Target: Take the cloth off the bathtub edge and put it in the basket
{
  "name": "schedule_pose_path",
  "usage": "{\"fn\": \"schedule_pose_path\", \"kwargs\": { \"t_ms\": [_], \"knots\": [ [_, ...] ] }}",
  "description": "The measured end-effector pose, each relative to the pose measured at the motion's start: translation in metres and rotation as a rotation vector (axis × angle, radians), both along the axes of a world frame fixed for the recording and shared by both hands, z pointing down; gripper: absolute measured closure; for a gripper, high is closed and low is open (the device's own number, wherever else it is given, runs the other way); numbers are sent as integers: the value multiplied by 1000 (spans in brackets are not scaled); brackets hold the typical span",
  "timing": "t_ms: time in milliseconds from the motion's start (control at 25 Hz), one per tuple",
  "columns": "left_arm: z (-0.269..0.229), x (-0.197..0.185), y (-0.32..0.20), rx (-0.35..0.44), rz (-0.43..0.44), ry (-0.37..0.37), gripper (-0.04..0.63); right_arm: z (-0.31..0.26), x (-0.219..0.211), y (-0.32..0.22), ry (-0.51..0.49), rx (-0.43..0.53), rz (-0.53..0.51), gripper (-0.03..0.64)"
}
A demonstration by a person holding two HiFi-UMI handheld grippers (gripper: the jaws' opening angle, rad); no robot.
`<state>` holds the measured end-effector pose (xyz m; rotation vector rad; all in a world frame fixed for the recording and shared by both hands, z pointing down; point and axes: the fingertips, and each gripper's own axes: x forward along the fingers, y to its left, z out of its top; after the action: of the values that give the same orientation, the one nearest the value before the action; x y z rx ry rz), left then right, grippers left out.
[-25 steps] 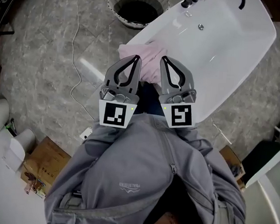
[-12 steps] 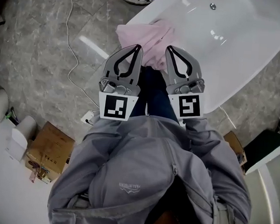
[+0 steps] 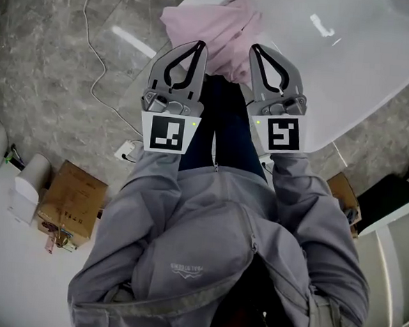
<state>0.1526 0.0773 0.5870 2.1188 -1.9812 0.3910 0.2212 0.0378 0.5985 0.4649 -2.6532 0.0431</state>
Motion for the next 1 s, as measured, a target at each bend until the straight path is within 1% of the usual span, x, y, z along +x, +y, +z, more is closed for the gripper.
{"fn": "schedule_pose_path", "kwargs": {
  "t_ms": [200, 360, 520, 640, 680, 720, 760, 800, 840, 880, 1000],
  "knots": [
    [30, 0, 2, -11, -3, 2, 589, 33, 4, 7, 52, 26, -45, 612],
    [56, -1, 9, -44, -22, 24, 589, 60, 8, 13, 91, 16, -55, 612],
    [83, 0, 7, -77, 19, 12, 588, 97, 10, 13, 129, -75, -35, 601],
    [97, 5, 12, -121, 42, 36, 588, 112, 16, 18, 161, -156, -27, 583],
    [101, 5, 13, -141, 47, 46, 588, 114, 18, 20, 169, -186, -28, 569],
    [106, 4, 14, -159, 51, 56, 586, 117, 18, 22, 174, -216, -33, 541],
    [112, 3, 14, -173, 54, 65, 582, 119, 18, 24, 180, -243, -42, 495],
    [117, 3, 14, -188, 60, 77, 555, 121, 18, 26, 186, -268, -55, 435],
    [120, 5, 14, -204, 70, 90, 459, 121, 20, 29, 193, -288, -67, 380],
    [124, 7, 15, -221, 82, 99, 391, 122, 21, 31, 202, -302, -80, 349],
    [142, 4, 17, -278, 117, 97, 338, 137, 22, 37, 251, -316, -117, 273]
  ]
}}
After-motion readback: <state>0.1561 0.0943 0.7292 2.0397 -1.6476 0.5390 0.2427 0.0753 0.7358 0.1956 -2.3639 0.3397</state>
